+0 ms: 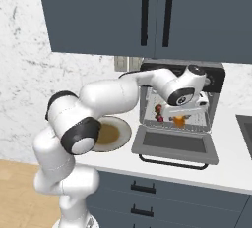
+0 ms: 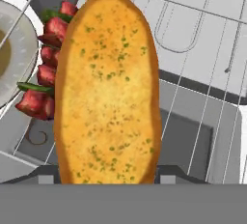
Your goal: Pick up the kebab skewer and baguette bread, and place them inside the toaster oven. Close the toaster oven door and start by setting the timer.
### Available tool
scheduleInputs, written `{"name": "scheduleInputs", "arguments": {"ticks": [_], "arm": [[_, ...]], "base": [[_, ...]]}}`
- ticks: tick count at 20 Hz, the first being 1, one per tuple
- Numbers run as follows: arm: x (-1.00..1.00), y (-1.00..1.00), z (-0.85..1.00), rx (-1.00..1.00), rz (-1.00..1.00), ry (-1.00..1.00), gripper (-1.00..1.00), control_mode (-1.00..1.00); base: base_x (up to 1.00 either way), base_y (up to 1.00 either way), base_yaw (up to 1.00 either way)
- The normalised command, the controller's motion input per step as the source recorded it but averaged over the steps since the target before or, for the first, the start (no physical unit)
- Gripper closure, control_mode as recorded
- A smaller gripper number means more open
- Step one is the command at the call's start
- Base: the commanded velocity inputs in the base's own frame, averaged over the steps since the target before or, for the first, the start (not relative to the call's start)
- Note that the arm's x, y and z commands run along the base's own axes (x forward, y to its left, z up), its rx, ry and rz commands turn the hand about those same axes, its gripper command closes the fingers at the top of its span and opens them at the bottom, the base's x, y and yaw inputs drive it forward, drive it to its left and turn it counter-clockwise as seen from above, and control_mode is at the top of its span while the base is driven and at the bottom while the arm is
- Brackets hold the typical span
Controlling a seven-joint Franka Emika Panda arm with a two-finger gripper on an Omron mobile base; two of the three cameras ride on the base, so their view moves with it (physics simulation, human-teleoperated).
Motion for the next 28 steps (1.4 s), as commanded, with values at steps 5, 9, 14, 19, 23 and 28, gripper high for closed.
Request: {"name": "scheduleInputs", "arguments": {"ticks": [5, 9, 14, 19, 23, 28], "arm": [[0.33, -0.47, -0.22, 0.01, -0.06, 0.00, 1.00, -1.00], [0.11, -0.23, -0.43, 0.01, -0.05, 0.00, 1.00, -1.00], [0.41, -0.22, -0.23, 0.01, -0.05, 0.00, 1.00, -1.00], [0.24, -0.29, 0.00, 0.00, -0.04, 0.00, 1.00, -1.00], [-0.04, -0.04, -0.21, 0.00, -0.05, 0.00, 1.00, -1.00], [-0.08, 0.30, -0.34, 0.00, -0.06, 0.00, 1.00, -1.00]], "base": [[0.00, 0.00, 0.00], [0.00, 0.00, 0.00], [0.00, 0.00, 0.00], [0.00, 0.00, 0.00], [0.00, 0.00, 0.00], [0.00, 0.00, 0.00]]}}
